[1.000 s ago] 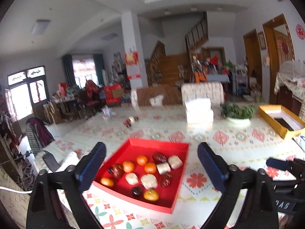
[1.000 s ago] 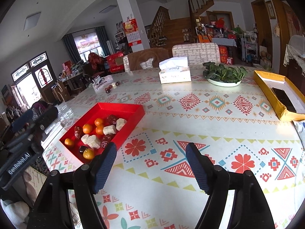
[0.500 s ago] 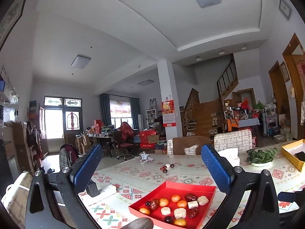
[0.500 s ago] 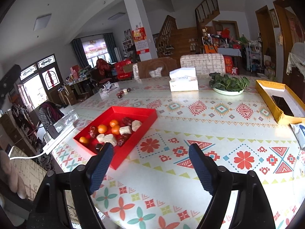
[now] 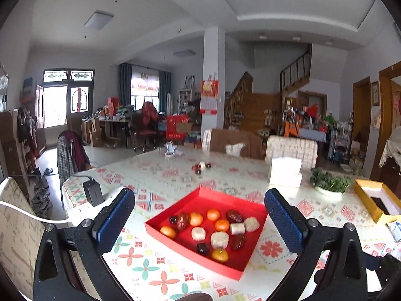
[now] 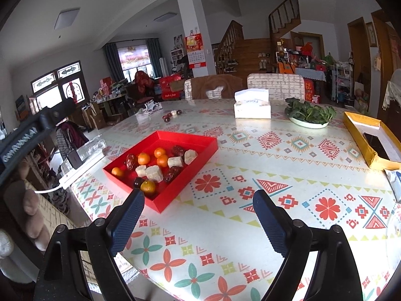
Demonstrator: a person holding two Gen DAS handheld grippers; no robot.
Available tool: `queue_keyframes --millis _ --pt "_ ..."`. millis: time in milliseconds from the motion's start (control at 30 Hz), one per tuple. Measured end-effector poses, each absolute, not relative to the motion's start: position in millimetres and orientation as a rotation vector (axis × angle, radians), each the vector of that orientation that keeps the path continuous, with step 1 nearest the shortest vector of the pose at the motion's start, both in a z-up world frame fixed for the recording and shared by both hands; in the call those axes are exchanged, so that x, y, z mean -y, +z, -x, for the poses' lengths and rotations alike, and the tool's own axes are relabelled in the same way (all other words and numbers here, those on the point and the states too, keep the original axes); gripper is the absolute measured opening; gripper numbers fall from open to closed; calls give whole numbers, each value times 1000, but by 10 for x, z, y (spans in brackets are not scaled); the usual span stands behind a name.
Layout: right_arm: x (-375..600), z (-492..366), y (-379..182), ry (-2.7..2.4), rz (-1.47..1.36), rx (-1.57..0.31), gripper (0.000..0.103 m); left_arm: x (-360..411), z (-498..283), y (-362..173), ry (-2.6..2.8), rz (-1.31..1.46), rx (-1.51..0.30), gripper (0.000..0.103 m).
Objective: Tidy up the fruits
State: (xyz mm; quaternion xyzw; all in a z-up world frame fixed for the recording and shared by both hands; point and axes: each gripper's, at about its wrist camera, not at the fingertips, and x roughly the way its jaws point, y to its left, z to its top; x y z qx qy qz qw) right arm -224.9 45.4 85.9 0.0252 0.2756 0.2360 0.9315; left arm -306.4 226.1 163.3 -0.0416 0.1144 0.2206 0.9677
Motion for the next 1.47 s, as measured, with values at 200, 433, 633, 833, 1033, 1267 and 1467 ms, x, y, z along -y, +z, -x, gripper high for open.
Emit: queue_keyframes --millis 200,433,633,833,1033,1267,1467 --pt "-655 2134 770 501 4 -605 92 -2395 2897 1440 432 103 -295 103" --pt "-966 1967 688 531 73 -645 92 -2537 2668 1221 429 119 -363 103" --pt "-1188 1799 597 544 104 -674 92 -2706 2483 1053 425 138 -411 103" --pt "-1383 1644 495 545 137 -700 92 -2917 2321 917 432 163 -451 103" --pt "-1540 1512 455 553 157 -715 92 -3093 2197 812 449 187 -490 103" --pt "-1659 1390 436 569 163 -727 92 -3218 2101 811 465 171 -495 103" --pt "-1642 1346 451 576 149 -725 92 -3206 2022 825 477 151 -517 103"
